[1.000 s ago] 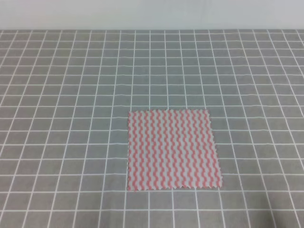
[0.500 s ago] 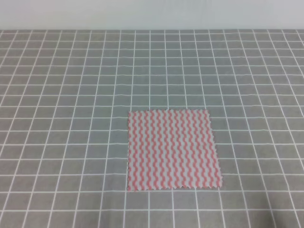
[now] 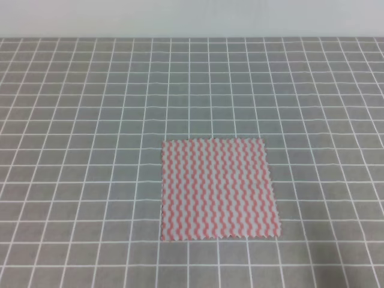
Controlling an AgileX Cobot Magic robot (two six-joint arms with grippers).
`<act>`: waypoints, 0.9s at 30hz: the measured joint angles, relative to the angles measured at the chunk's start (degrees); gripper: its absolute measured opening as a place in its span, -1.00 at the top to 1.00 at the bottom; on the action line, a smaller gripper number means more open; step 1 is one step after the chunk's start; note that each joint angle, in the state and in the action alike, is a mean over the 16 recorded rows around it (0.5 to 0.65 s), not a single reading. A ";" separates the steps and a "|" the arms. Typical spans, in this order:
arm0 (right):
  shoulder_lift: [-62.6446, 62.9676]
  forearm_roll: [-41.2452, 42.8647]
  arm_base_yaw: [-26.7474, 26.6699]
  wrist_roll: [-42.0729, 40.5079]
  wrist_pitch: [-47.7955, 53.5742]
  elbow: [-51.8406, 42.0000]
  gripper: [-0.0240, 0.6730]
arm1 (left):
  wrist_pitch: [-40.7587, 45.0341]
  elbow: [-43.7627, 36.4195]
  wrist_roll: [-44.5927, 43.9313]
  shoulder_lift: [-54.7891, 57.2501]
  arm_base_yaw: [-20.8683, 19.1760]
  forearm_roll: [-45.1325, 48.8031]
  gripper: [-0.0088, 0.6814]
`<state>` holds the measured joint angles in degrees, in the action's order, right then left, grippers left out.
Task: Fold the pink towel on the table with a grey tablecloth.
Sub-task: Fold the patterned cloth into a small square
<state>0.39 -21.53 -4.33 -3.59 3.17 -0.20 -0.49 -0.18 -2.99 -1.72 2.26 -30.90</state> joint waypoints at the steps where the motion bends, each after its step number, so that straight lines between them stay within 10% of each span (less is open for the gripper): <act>1: 0.00 -1.63 0.00 0.00 -1.42 0.00 0.97 | -0.53 0.09 0.03 0.10 0.00 -0.94 0.99; 12: -0.69 -15.23 0.01 0.00 -7.94 0.35 0.97 | 0.54 0.72 0.41 2.75 0.00 -5.57 0.99; 27: -21.59 -14.87 0.00 -1.61 13.43 15.17 0.97 | 20.04 18.70 -12.24 32.27 0.00 -9.65 0.98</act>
<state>-21.20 -36.40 -4.33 -5.20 16.60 14.97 19.55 18.52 -15.22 30.55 2.26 -40.55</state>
